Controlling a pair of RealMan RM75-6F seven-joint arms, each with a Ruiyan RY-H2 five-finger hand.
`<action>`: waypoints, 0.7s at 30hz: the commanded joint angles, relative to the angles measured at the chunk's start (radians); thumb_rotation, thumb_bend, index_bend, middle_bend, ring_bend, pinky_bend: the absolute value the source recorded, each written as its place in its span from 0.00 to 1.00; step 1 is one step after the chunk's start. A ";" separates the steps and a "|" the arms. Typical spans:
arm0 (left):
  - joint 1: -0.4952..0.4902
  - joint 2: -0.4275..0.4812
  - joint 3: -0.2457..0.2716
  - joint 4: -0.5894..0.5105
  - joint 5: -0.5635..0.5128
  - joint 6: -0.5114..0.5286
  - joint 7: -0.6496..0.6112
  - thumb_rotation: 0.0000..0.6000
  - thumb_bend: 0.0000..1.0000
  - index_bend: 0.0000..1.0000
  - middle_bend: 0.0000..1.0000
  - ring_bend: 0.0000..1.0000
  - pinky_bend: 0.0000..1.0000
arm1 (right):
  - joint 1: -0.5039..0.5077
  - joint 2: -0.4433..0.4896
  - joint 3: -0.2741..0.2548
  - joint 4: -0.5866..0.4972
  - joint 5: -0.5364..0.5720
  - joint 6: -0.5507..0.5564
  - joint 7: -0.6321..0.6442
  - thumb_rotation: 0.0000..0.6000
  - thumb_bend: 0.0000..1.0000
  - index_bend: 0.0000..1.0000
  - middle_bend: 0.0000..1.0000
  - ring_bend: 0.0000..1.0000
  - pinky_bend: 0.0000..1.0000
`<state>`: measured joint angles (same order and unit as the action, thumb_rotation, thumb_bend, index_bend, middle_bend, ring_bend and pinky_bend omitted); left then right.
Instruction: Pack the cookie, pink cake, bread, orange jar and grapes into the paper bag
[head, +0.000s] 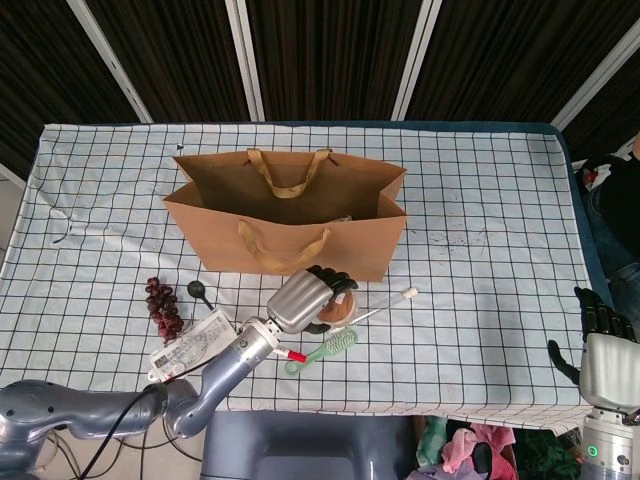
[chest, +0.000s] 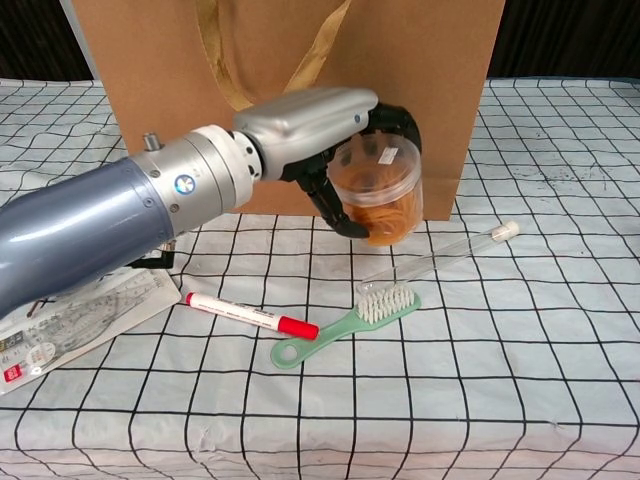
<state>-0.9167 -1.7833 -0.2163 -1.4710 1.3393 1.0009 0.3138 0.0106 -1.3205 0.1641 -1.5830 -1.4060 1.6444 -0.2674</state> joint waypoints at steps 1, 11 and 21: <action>0.024 0.080 0.012 -0.146 0.055 0.027 -0.080 1.00 0.31 0.28 0.40 0.31 0.39 | 0.000 0.002 0.000 -0.005 0.000 -0.001 0.004 1.00 0.22 0.14 0.14 0.21 0.23; 0.035 0.171 0.018 -0.341 0.181 0.070 -0.190 1.00 0.31 0.30 0.41 0.31 0.39 | -0.003 0.006 0.002 -0.007 0.001 0.003 0.002 1.00 0.21 0.14 0.14 0.21 0.23; 0.028 0.229 -0.128 -0.401 0.232 0.192 -0.124 1.00 0.31 0.30 0.40 0.31 0.39 | -0.005 0.010 0.006 -0.009 0.006 0.007 0.005 1.00 0.21 0.14 0.14 0.21 0.23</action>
<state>-0.8846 -1.5731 -0.3049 -1.8552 1.5814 1.1703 0.1688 0.0051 -1.3101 0.1700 -1.5920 -1.4001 1.6512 -0.2629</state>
